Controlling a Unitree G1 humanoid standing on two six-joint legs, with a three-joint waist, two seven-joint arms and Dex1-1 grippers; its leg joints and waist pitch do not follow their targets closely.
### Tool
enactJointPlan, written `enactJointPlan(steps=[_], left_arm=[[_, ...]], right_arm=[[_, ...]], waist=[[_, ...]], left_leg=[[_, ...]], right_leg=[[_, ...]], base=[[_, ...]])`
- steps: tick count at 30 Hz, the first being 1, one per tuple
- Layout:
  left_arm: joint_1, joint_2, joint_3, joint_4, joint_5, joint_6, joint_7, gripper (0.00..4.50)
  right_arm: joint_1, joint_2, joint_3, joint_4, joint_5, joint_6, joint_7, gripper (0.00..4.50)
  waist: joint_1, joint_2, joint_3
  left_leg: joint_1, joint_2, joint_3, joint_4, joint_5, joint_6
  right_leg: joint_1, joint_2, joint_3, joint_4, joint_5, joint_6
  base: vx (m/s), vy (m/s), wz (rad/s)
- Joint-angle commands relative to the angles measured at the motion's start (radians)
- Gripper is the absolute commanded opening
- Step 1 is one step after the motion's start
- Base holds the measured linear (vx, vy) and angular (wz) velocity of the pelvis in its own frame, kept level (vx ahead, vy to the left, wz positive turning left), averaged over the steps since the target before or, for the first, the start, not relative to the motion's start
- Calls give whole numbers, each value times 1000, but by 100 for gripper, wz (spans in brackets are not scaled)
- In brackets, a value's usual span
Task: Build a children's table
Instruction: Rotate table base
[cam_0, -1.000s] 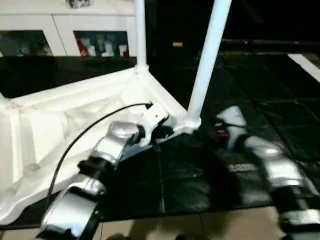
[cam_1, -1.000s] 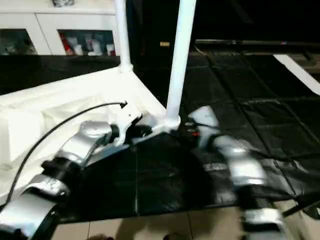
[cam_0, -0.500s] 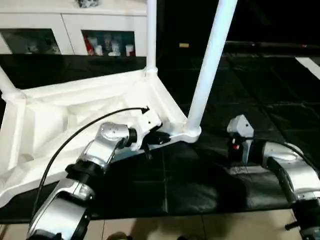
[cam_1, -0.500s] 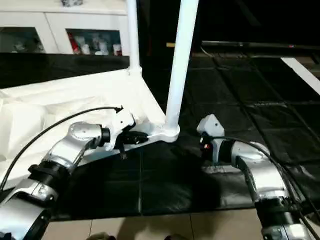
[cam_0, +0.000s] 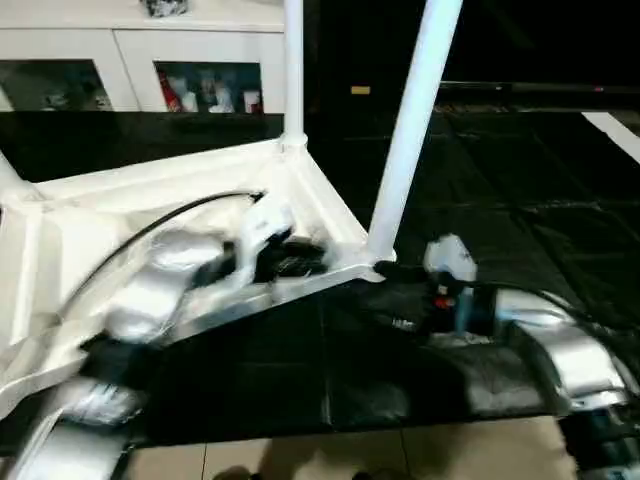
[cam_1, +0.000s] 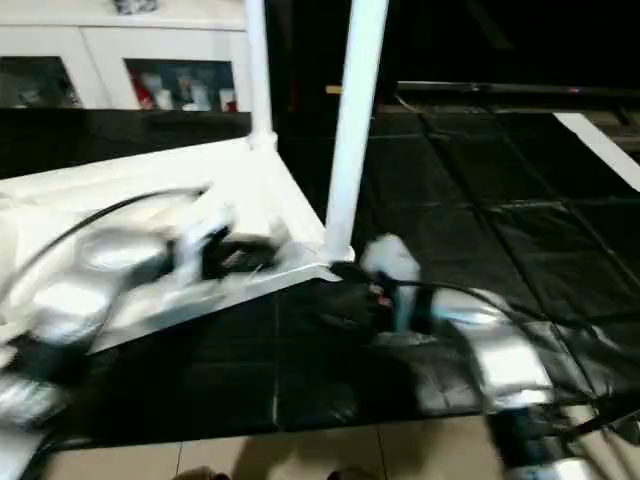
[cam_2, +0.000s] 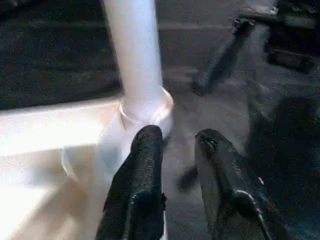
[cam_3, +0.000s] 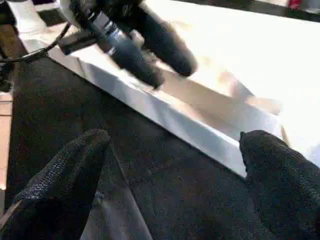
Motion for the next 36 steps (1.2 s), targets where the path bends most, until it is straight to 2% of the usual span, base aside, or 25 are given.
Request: enactJointPlan(steps=[1,2,3,4,5,8,9,10,11,13,16,17,18,19,22,25,29,31,32,36], left_arm=[[55,87,-8,-126,-28,71,-81,155],[106,157,-8,-203,-50,116,-123,155],[134,194,1,-244,-65,141,-140,170],[155,219,10,-273,-77,161,-149,177],[180,250,23,-312,-93,190,-158,177],[212,284,46,-342,-88,211,-151,195],[234,306,59,-348,-68,221,-134,195],[244,317,63,-343,-50,222,-122,214],[257,332,66,-341,-32,230,-103,224],[268,347,63,-347,-28,244,-89,235],[297,384,30,-359,-4,248,-81,258],[305,389,21,-366,-2,251,-82,270],[306,389,20,-367,-2,252,-81,276],[313,387,11,-379,-2,262,-74,280],[318,382,-14,-381,17,262,-58,306],[326,388,-38,-369,37,250,-53,322],[322,370,-46,-311,90,195,23,359],[320,366,-42,-306,89,192,32,374],[315,363,-38,-299,94,172,42,390],[312,362,-35,-294,97,167,50,403]], right_arm=[[-28,16,15,-13,15,14,-15,450],[-44,38,24,-4,18,21,-21,450],[-58,56,27,8,20,21,-27,450],[-71,71,29,19,19,20,-34,450],[-88,91,31,36,17,20,-47,450],[-137,140,29,105,-25,-5,-127,450],[-178,185,24,167,-59,-32,-207,450],[-204,213,17,210,-77,-49,-258,450],[-235,246,10,257,-93,-71,-313,450],[-254,265,1,286,-99,-77,-353,450],[-313,322,-68,377,-82,-50,-507,450],[-326,335,-90,400,-74,-57,-546,450],[-327,336,-93,402,-73,-58,-549,450],[-346,351,-123,438,-67,-73,-595,450],[-369,358,-162,492,-65,-111,-656,450],[-385,345,-183,530,-67,-138,-690,450],[-431,286,-251,615,-65,-182,-738,450],[-438,274,-257,627,-67,-188,-739,450],[-448,250,-264,649,-73,-203,-740,450],[-457,235,-269,669,-76,-213,-739,450]], waist=[[5,6,-67],[0,11,-64],[-7,9,-61],[-3,12,-60],[-8,11,-59],[-3,17,-56],[-4,10,-55],[-4,10,-55],[-9,10,-53],[-10,14,-54],[-9,19,-60],[-10,21,-60],[-10,21,-61],[-8,23,-64],[-5,23,-65],[-4,24,-65],[-2,23,-65],[1,21,-64],[0,19,-62],[2,17,-63]], left_leg=[[16,49,-26,-76,-255,9],[22,47,-23,-77,-278,-1],[17,46,-23,-80,-279,1],[20,45,-23,-80,-295,-8],[20,46,-24,-81,-300,-12],[29,43,-22,-82,-328,-33],[27,43,-23,-83,-333,-43],[27,43,-23,-83,-333,-43],[24,38,-26,-85,-347,-56],[30,39,-27,-83,-353,-62],[28,40,-26,-87,-329,-65],[28,40,-24,-87,-312,-69],[25,40,-25,-88,-307,-70],[29,40,-21,-86,-296,-74],[26,37,-18,-84,-274,-75],[25,36,-18,-82,-280,-72],[26,35,-18,-80,-287,-71],[30,35,-16,-78,-302,-70],[27,33,-18,-79,-312,-68],[25,33,-18,-76,-309,-60]], right_leg=[[45,-86,53,-78,-357,-180],[36,-82,55,-82,-384,-173],[40,-80,56,-83,-384,-176],[34,-79,56,-83,-400,-174],[34,-79,56,-81,-401,-177],[26,-78,57,-86,-424,-174],[26,-79,58,-85,-434,-168],[26,-79,58,-85,-434,-168],[27,-81,57,-87,-481,-149],[23,-81,60,-88,-489,-137],[28,-75,61,-79,-405,-146],[25,-74,63,-74,-353,-159],[29,-74,63,-71,-337,-165],[29,-73,63,-69,-304,-171],[34,-73,63,-63,-248,-185],[36,-74,63,-67,-274,-174],[37,-74,63,-69,-298,-167],[32,-73,63,-73,-318,-165],[34,-72,60,-74,-343,-159],[34,-75,61,-77,-362,-154]], base=[[0,0,0],[0,0,0],[0,0,0],[0,0,0],[0,0,0],[0,0,0],[0,0,0],[0,0,0],[0,0,0],[0,0,0],[0,0,0],[0,0,0],[0,0,0],[0,0,0],[0,0,0],[0,0,0],[0,0,0],[0,0,0],[0,0,0],[0,0,0]])
